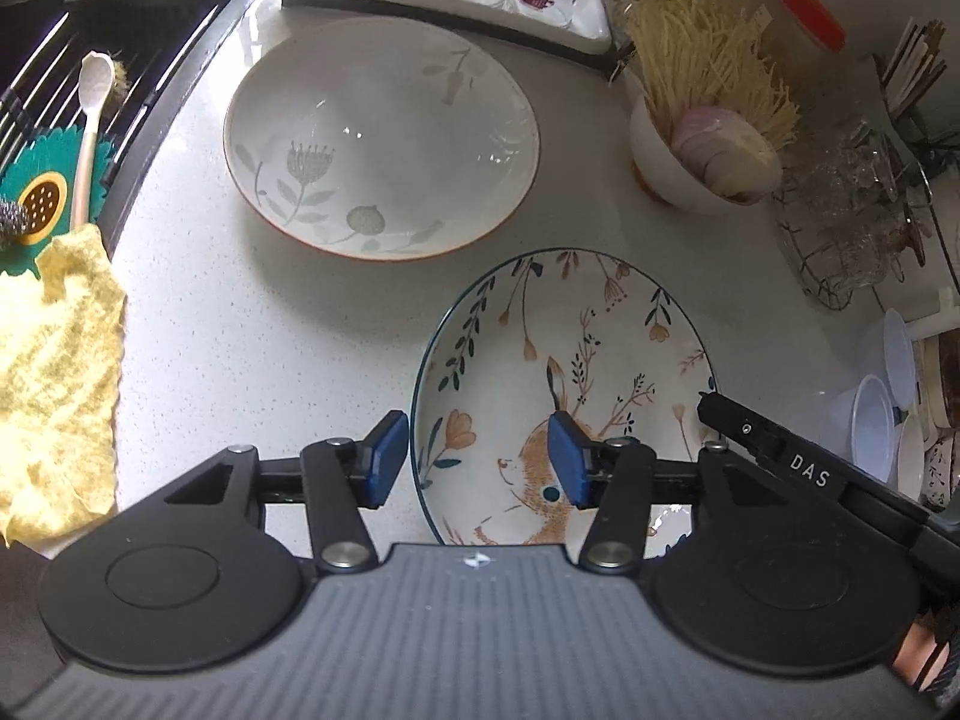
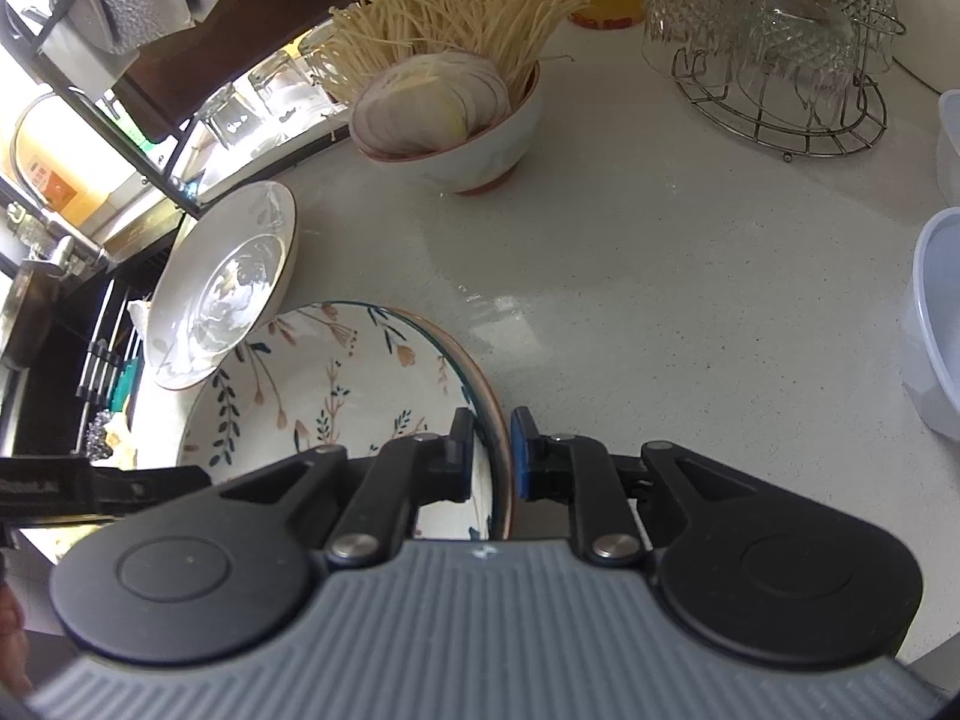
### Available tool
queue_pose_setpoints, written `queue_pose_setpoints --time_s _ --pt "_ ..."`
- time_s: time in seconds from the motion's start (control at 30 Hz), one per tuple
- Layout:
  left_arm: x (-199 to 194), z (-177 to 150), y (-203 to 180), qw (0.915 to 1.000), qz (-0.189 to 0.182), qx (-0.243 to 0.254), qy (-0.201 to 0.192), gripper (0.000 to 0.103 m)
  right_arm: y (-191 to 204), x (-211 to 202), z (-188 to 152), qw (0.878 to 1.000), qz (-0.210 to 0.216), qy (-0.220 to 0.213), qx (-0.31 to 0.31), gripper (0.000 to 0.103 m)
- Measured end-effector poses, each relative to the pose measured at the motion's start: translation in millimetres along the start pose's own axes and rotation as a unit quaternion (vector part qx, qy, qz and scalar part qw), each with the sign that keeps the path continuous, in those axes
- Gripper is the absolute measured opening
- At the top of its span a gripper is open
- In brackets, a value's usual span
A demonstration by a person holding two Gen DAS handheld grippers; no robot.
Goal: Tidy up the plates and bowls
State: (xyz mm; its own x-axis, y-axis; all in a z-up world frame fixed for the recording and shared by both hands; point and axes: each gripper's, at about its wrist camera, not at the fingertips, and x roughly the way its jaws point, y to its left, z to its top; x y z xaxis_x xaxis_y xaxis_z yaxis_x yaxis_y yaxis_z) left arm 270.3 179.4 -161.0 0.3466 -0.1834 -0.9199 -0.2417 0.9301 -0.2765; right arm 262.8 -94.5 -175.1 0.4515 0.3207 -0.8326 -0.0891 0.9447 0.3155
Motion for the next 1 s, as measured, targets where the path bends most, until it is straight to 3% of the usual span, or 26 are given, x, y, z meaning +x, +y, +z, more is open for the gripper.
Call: queue_pose_setpoints --time_s 0.27,0.5,0.77,1.0 --pt "-35 -1 -7 0.9968 -0.003 0.044 -0.066 0.057 11 -27 6 0.999 0.004 -0.052 -0.002 0.017" --pt "-78 -18 -8 0.9872 -0.003 0.080 -0.138 0.057 34 -76 5 0.994 0.034 -0.103 -0.024 0.017" --pt "-132 -47 2 0.9761 -0.006 0.095 -0.195 0.057 59 -128 -17 0.988 0.064 -0.133 -0.032 0.017" --pt "-176 -79 16 0.9687 -0.016 0.102 -0.226 0.057 86 -174 -48 0.980 0.059 -0.182 -0.060 0.017"
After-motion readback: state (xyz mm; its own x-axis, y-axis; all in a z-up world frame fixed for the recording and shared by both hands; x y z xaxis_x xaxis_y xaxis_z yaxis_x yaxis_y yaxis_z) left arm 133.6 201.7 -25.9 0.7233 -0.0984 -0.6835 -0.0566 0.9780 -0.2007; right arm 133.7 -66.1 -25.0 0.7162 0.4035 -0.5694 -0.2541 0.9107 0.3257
